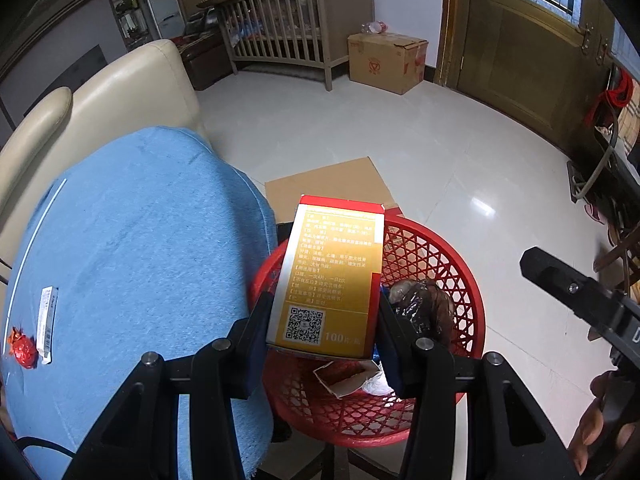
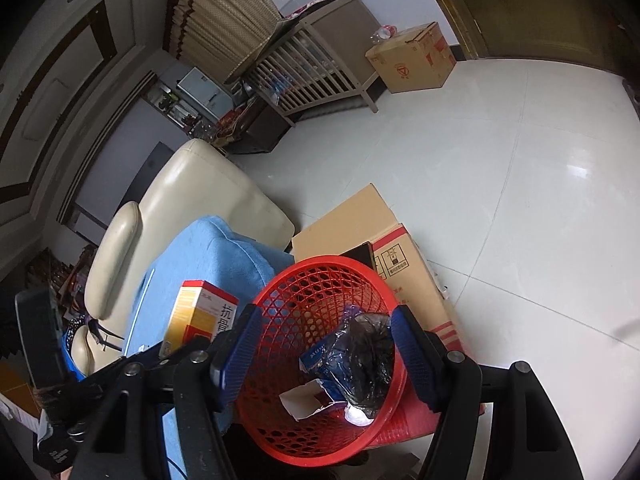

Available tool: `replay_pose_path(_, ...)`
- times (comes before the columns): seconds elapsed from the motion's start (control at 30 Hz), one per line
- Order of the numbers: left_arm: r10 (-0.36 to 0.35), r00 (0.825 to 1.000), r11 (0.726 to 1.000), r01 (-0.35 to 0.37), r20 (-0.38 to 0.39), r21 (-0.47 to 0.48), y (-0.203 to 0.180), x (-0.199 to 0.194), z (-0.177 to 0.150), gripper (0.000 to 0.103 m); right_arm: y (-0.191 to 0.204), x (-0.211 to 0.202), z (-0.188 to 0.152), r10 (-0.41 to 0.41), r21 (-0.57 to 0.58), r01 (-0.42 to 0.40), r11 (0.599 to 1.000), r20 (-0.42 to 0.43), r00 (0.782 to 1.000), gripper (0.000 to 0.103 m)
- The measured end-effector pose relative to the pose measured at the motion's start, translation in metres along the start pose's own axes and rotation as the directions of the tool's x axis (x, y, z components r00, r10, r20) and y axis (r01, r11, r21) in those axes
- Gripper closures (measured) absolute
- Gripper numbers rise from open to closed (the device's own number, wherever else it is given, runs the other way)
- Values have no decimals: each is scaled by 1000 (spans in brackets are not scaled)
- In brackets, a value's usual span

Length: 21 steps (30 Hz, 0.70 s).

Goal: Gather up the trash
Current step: 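Open both tools to drop the tissue ball and medicine box into the wastebasket, then move both tools back over the table toward the remaining trash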

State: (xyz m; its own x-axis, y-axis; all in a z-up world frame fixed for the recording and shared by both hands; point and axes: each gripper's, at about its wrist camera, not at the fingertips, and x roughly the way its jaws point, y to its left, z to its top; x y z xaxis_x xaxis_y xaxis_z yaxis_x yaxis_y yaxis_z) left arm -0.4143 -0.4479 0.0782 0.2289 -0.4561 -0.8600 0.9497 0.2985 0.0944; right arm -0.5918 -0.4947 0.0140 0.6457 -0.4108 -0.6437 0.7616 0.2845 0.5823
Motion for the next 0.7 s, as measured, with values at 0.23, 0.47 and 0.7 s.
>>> replay_pose_path(0.23, -15, 998, 1000, 15, -62, 9, -4, 19, 3, 33, -7, -4, 1, -7, 30, 6, 1000, 13, 1000, 32)
replay_pose_path(0.47, -22, 1000, 997, 22, -2, -77, 34, -7, 1, 33, 2, -5, 1, 0, 16, -1, 1000, 17, 1000, 32)
replay_pose_path(0.7, 40, 998, 979, -29, 50, -203, 102, -43, -25, 30, 31, 2, -7, 28, -39, -28, 999, -11, 1000, 32)
